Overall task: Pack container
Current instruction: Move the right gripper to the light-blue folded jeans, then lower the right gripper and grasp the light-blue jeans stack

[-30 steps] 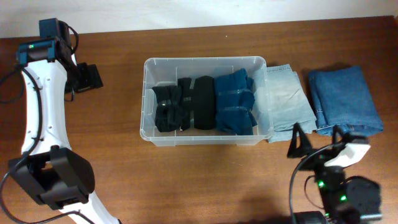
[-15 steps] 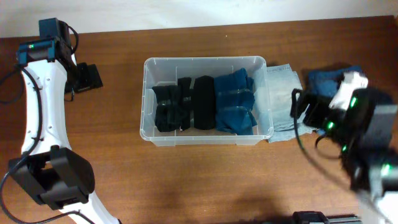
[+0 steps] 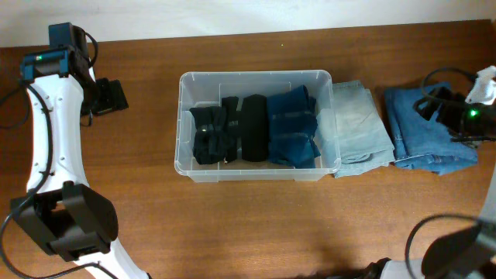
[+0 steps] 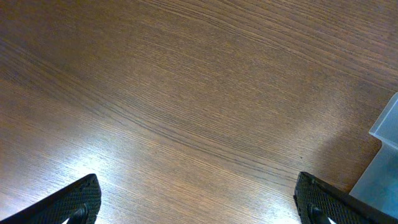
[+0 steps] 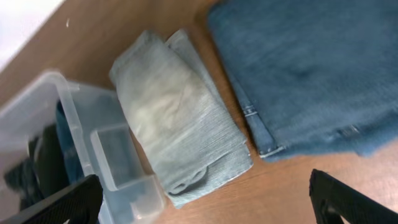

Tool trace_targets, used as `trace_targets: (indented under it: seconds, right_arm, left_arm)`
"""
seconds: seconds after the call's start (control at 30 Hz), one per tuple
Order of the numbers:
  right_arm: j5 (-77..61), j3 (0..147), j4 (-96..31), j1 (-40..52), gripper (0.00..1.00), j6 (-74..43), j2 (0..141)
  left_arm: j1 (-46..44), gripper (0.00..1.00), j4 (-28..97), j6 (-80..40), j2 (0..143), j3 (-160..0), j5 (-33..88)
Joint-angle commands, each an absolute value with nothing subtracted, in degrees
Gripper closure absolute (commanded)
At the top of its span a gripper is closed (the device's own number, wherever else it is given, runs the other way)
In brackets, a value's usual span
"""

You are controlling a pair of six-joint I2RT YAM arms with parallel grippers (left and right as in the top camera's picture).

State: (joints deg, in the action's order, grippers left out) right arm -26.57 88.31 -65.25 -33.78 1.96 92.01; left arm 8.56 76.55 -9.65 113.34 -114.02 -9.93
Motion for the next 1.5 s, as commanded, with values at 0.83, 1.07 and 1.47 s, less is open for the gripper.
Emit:
trace_targets:
  seconds: [0.83,1.07,1.47]
  right_arm:
    - [-9.9,89.5,-51.5,-14.1,0.02,27.4,110.8]
    - [-11.1,89.4,-51.2,-15.9,0.02,27.4,112.2]
    - [-14.2,89.4,-51.3,-15.8,0.02,28.3,119.5]
  left_arm:
    - [8.8,0.0,76.6,-9.5,111.9,-114.8,-10.4]
    - [8.8,0.01,76.6,-9.5,111.9,-114.8,-10.3]
    - [8.8,0.01,76.6,-9.5,111.9,-114.8,-10.4]
